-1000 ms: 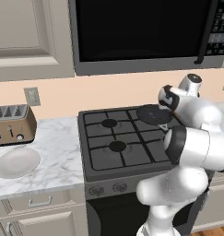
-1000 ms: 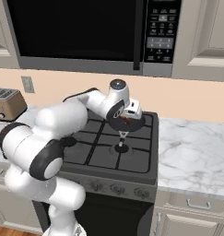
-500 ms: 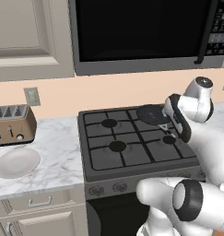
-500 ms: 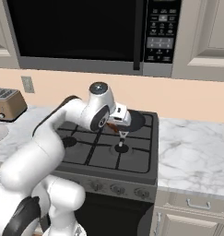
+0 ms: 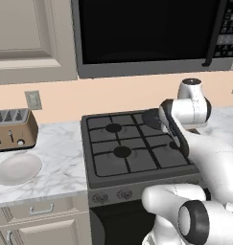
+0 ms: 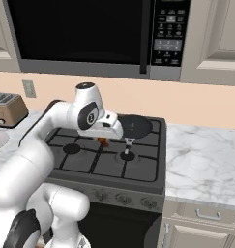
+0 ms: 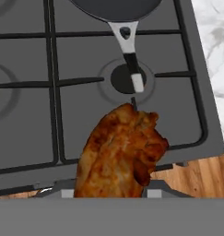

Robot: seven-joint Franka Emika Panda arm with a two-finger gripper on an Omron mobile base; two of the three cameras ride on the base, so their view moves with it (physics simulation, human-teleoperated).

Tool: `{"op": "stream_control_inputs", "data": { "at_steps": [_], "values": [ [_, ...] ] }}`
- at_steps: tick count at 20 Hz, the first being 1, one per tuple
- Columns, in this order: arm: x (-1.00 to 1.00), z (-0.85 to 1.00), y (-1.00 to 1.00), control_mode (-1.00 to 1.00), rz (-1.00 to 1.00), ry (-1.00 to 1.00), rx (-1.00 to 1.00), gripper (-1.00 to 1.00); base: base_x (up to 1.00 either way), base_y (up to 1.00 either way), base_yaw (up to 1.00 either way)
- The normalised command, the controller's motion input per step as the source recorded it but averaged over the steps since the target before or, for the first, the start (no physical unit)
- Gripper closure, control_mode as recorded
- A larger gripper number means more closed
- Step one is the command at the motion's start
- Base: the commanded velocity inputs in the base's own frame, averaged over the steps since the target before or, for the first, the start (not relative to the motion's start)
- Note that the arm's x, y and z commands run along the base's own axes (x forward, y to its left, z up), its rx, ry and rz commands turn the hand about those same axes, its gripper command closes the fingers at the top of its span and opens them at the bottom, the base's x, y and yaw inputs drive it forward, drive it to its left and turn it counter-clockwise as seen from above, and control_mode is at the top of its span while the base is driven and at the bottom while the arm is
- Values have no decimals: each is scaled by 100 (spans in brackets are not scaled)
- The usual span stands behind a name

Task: Place the chicken drumstick on the plate and place the potato on the same plate.

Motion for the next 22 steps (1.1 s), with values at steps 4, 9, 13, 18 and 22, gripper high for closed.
{"op": "stream_control_inputs", "data": {
  "at_steps": [4, 9, 13, 18, 22],
  "values": [
    [-46, -19, 55, -100, -4, 8, -1, 100, 0, 0, 0],
    [-56, -27, 53, -100, 0, 0, 0, 100, 0, 0, 0],
    [-12, -15, 12, -100, 1, 3, 0, 100, 0, 0, 0],
    [0, -1, 0, -100, 0, 2, 0, 100, 0, 0, 0],
    [0, 0, 1, -100, 0, 0, 0, 100, 0, 0, 0]
  ]
}}
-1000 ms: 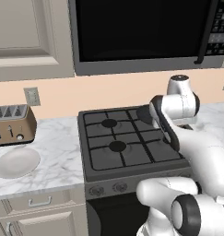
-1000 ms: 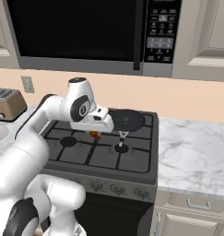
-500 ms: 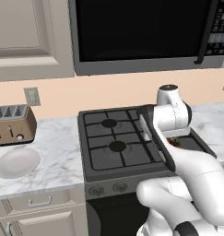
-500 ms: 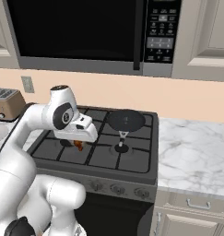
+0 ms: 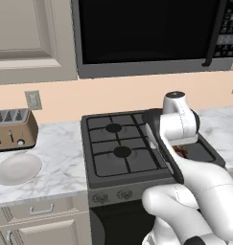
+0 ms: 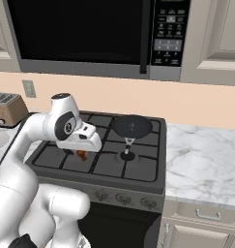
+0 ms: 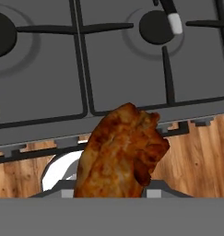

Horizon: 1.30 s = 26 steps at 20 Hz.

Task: Place the chicken drumstick on the plate and place the potato on the same plate.

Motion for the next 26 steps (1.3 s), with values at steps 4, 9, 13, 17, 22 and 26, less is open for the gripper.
{"op": "stream_control_inputs", "data": {
  "at_steps": [4, 9, 13, 17, 22, 26],
  "values": [
    [0, 0, 10, 100, 0, 0, 0, 100, 0, 17, 0],
    [0, 0, 0, 100, 0, 0, 0, 100, 0, 65, 0],
    [0, 0, 0, 100, 0, 0, 0, 100, 0, 87, 0],
    [0, 0, 0, 100, 0, 0, 0, 100, 0, 76, -1],
    [0, 0, 0, 100, 0, 0, 0, 100, 4, 59, -6],
    [0, 0, 0, 100, 0, 0, 0, 100, 7, 59, -6]
  ]
}}
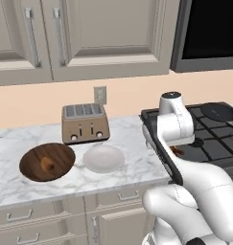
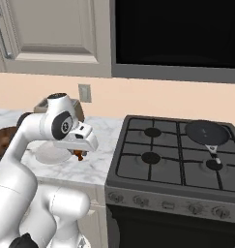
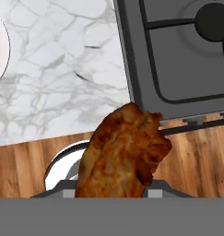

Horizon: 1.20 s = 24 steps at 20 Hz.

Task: Place the chicken drumstick on the plate and place the potato on the same plate.

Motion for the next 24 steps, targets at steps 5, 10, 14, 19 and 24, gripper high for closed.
{"op": "stream_control_inputs", "data": {
  "at_steps": [5, 10, 14, 19, 24],
  "values": [
    [5, -5, 31, -100, -1, 0, 0, 100, 3, 22, -2],
    [23, -14, 62, -100, 2, 0, 1, 100, 0, 0, 0],
    [56, -26, 47, -100, 12, 0, 3, 100, 0, 0, 0],
    [89, -27, 47, -100, 11, 0, 3, 100, 0, 0, 0],
    [78, -20, 39, -100, 6, 5, 6, 100, 0, 0, 0]
  ]
}}
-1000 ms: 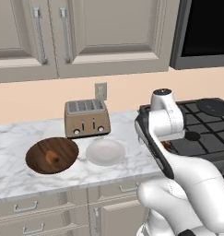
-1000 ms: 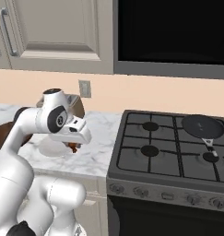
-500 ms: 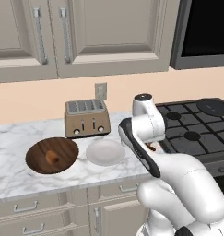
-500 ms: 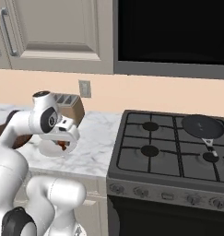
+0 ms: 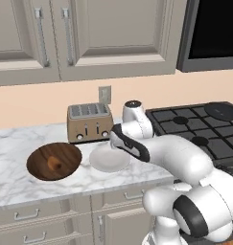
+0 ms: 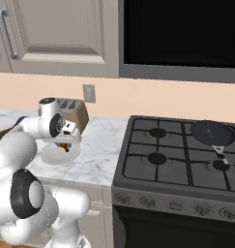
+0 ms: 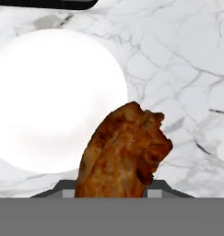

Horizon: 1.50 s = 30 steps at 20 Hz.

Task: Place the chicken drumstick on the plate and place the potato on the same plate.

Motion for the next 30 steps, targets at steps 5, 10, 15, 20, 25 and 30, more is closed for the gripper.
{"op": "stream_control_inputs", "data": {
  "at_steps": [5, 10, 15, 20, 25, 30],
  "values": [
    [34, -24, 44, -100, 8, 6, 11, 100, 0, 0, 0],
    [10, -33, 29, -100, 2, -2, 0, 100, 0, 0, 0],
    [0, -55, 4, -100, 0, -1, 0, 100, 0, 0, 0],
    [0, -37, 0, -100, 0, -2, 0, 100, 0, 0, 0],
    [2, -26, 0, -100, 0, 0, 0, 100, 0, 0, 0],
    [5, -15, 0, -100, 0, 0, 0, 100, 0, 0, 0]
  ]
}}
